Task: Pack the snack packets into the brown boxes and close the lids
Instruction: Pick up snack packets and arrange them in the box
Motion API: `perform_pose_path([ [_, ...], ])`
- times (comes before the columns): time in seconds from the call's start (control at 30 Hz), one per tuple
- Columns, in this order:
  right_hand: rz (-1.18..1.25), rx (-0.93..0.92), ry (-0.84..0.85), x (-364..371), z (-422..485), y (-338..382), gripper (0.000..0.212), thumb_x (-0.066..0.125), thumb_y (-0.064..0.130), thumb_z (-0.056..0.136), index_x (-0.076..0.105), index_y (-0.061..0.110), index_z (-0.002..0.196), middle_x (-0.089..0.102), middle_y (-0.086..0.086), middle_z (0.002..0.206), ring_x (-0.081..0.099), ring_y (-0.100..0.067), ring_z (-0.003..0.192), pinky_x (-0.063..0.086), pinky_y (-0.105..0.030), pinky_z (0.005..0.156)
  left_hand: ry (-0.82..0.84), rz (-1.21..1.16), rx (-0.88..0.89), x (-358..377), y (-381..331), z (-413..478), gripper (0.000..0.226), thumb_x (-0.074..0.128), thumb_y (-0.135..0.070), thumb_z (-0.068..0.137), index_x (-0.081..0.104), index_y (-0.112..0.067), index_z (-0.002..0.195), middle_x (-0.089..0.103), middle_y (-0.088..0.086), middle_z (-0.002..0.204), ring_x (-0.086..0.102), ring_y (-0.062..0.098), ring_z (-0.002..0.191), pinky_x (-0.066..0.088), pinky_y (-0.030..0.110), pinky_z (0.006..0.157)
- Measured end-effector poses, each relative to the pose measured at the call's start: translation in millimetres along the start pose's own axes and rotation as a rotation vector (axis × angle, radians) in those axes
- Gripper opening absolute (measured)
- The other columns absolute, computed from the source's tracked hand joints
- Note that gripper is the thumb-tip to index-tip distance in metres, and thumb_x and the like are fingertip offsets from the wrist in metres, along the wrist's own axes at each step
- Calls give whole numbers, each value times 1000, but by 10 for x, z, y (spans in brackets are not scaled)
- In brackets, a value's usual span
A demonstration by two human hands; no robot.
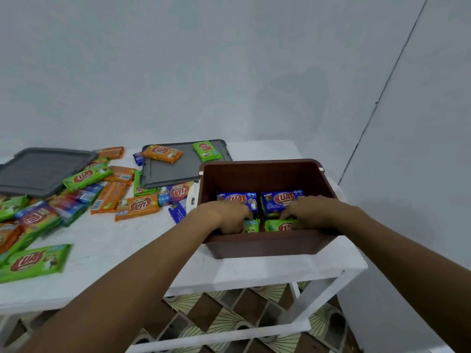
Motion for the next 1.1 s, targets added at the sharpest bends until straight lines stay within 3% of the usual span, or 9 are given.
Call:
perform_pose_path([
  [0.17, 40, -32, -9, -11, 10, 22, 35, 54, 29, 96, 55, 31, 131, 53, 5, 136, 48, -17, 119, 43, -34, 92, -27, -37, -4, -58, 14, -38, 26, 52, -19, 92, 66, -15, 114, 66, 6, 108, 54, 21, 87, 48, 36, 79],
  [0.3, 67, -34, -9, -13, 24, 3, 35, 50, 17, 97, 59, 26, 130, 53, 2, 135, 49, -20, 118, 47, -36, 97, -35, -34, -16, -98, -25, -69, 27, 54, -25, 93, 69, -17, 114, 67, 3, 110, 59, 22, 97, 52, 38, 84],
  [0.43, 83, -6, -169, -135, 19, -47, 35, 49, 23, 97, 56, 28, 131, 55, -2, 134, 54, -21, 113, 51, -37, 90, -212, -23, -64, -266, -9, -107, 25, 52, -25, 91, 69, -25, 109, 64, 4, 108, 61, 26, 94, 51, 38, 74],
  [0.53, 92, -3, -190, -118, 63, -79, 38, 52, 27, 96, 55, 28, 134, 55, -2, 136, 55, -20, 115, 52, -39, 91, -297, 34, -106, -352, -9, -143, 26, 46, -25, 93, 66, -24, 110, 59, 9, 105, 59, 30, 92, 39, 35, 69],
  [0.73, 98, 30, -129, -64, 83, -77, 41, 47, 28, 100, 45, 31, 140, 45, -3, 144, 48, -22, 124, 49, -39, 98, -338, 119, -209, -428, 37, -202, 31, 43, -27, 96, 60, -21, 122, 58, 13, 116, 57, 34, 103, 36, 38, 77],
  [0.87, 118, 51, -260, -294, 85, -32, 37, 42, 26, 99, 50, 38, 133, 50, -2, 139, 53, -25, 116, 50, -44, 91, -326, 212, -125, -519, 155, -372, 30, 43, -33, 97, 61, -20, 118, 62, 9, 114, 60, 28, 99, 42, 37, 79],
  [0.93, 133, 25, -305, -450, 126, 132, 35, 40, 27, 99, 52, 38, 130, 52, 0, 136, 54, -23, 114, 51, -46, 88, -368, 139, -59, -546, 353, -563, 30, 47, -32, 97, 62, -20, 120, 62, 4, 120, 57, 23, 108, 45, 39, 90],
  [1.0, 160, -12, -356, -600, 134, 277, 31, 40, 29, 100, 53, 37, 127, 55, 2, 134, 54, -21, 113, 53, -45, 85, -512, 40, -36, -624, 545, -755, 35, 50, -31, 97, 57, -18, 129, 52, 2, 137, 46, 21, 126, 39, 37, 104],
  [1.1, 190, -86, -459, -854, 202, 653, 28, 43, 30, 99, 55, 34, 123, 59, 7, 125, 55, -14, 110, 53, -43, 84, -650, -165, -123, -479, 1038, -1115, 46, 46, -34, 100, 42, -17, 143, 37, 3, 151, 36, 21, 137, 32, 36, 111],
])
Point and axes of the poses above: each hand's wrist, its own z-axis towards the middle knuckle, its own x-axis out of the palm, y = z × x, the point moved 9 cm from there along z, towards the middle knuckle
